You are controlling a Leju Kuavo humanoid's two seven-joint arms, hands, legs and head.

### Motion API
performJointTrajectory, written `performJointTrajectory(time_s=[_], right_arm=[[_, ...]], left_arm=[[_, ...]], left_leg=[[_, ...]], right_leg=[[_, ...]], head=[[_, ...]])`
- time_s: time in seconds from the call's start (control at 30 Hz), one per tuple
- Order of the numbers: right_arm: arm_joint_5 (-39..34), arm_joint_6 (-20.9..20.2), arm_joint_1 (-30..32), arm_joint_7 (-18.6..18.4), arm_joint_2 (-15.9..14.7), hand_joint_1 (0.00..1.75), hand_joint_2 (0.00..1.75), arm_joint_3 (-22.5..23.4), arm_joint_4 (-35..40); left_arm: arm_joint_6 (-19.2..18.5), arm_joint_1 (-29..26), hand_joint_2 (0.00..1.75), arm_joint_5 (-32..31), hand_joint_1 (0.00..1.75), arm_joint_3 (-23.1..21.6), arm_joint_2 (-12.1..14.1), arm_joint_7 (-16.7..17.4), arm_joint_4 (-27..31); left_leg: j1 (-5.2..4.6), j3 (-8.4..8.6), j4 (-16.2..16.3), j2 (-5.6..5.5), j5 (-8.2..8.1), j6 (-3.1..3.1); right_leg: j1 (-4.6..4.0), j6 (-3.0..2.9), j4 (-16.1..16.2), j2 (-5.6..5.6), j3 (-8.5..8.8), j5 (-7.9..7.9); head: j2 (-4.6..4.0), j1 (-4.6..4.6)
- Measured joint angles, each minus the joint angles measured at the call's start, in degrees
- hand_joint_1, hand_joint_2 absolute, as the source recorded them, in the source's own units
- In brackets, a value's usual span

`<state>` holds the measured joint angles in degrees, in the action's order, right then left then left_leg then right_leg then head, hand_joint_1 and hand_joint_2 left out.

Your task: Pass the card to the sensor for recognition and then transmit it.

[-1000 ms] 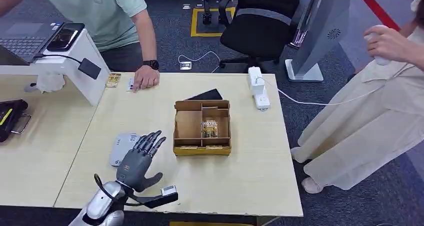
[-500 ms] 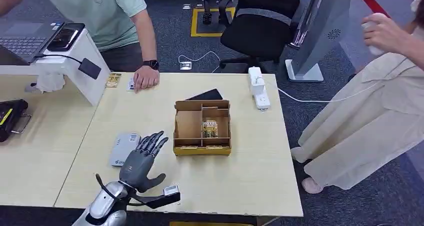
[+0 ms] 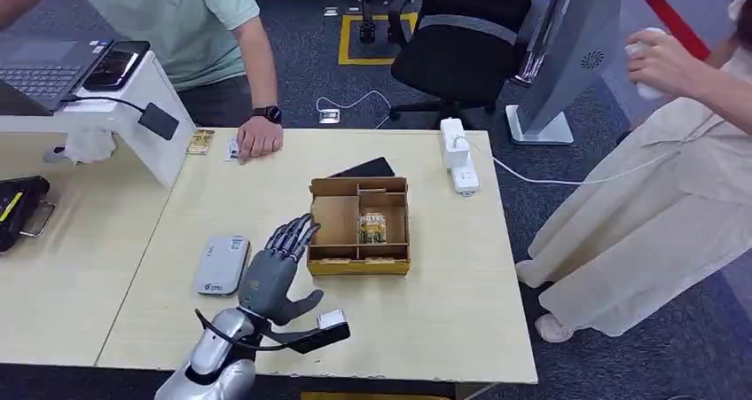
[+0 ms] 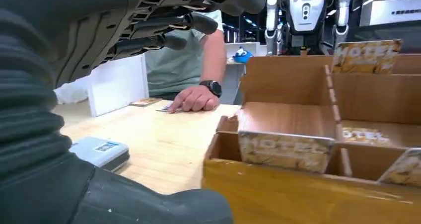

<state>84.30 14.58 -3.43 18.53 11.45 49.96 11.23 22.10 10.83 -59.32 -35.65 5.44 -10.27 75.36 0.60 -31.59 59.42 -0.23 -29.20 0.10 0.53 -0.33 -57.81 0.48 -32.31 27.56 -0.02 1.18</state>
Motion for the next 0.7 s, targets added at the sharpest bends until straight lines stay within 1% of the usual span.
performJointTrajectory(time_s=[0.13,0.5,0.7], right_arm=[[0.07,-0.09,-0.11,-0.18,0.00,0.00,1.75,-0.44,0.00],[0.07,-0.09,-0.19,-0.04,0.00,0.00,1.75,-0.70,0.00],[0.13,-0.37,-0.24,-0.09,0.00,0.00,1.75,-0.76,0.00]], left_arm=[[0.98,0.82,1.75,-0.61,0.00,-0.02,-0.41,0.00,-0.83],[1.20,1.57,1.75,-0.70,0.00,-0.02,-0.83,0.00,-2.21],[2.27,1.87,1.75,-1.68,0.00,-0.04,-0.90,0.20,-3.10]], left_leg=[[0.01,0.01,0.00,0.00,0.00,0.00],[0.00,0.00,0.00,0.00,0.00,0.00],[0.00,0.00,0.00,0.00,0.00,0.00]], right_leg=[[0.00,0.00,0.00,0.00,0.00,0.00],[0.00,0.00,0.00,0.00,0.00,0.00],[0.00,0.00,0.00,0.00,0.00,0.00]], head=[[0.00,0.00],[0.02,0.00],[0.02,0.00]])
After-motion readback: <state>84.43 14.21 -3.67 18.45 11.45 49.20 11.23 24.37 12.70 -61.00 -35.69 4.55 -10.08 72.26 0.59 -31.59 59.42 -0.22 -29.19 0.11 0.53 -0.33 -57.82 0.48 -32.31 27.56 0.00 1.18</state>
